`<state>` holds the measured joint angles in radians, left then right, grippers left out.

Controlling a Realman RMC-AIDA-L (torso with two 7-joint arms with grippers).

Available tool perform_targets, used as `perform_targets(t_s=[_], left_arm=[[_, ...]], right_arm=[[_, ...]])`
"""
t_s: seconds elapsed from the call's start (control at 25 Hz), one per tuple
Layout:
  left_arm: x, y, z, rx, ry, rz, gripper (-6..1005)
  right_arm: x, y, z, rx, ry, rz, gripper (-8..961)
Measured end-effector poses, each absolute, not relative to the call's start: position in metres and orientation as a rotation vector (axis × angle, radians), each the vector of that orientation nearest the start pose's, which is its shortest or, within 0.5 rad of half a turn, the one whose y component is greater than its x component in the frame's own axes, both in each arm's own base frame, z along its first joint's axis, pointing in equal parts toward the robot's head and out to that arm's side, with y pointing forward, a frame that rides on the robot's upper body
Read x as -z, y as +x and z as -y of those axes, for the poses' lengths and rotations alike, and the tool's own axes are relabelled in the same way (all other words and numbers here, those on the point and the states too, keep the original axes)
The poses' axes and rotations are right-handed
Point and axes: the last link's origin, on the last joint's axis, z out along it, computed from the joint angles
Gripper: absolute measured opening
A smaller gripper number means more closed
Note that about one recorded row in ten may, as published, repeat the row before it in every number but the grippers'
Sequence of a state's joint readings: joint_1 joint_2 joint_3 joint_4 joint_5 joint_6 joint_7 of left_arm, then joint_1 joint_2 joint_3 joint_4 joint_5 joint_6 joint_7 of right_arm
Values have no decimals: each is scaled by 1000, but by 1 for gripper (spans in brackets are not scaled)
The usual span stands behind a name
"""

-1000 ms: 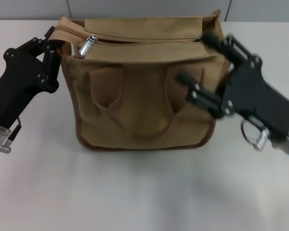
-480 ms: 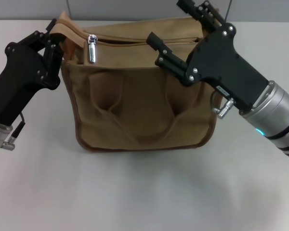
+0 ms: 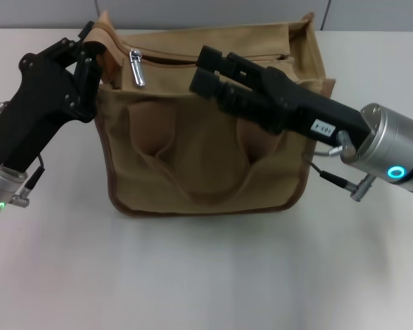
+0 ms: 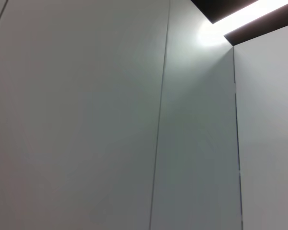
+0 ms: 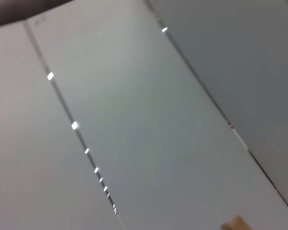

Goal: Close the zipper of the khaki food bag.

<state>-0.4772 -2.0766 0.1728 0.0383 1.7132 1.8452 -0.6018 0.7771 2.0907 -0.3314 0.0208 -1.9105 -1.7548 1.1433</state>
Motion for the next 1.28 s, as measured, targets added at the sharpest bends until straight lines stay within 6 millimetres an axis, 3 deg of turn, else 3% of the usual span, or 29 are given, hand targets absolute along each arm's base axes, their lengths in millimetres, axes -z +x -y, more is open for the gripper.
perform_targets(t_s=[0.32,0.52,1.28], left_arm=[[2,-240,-290,1476,-1985,216,32],[4,-237,-294,1475,-1996,212,33],[6,-235,-296,1472,-1995,215,35]], right_arm=[[67,156,-327,-1687,-2491,-981,758],[81,149,-334,-1596,-2514,-1019,758],[94,141,-327,-1577,-2550,-1003,756]])
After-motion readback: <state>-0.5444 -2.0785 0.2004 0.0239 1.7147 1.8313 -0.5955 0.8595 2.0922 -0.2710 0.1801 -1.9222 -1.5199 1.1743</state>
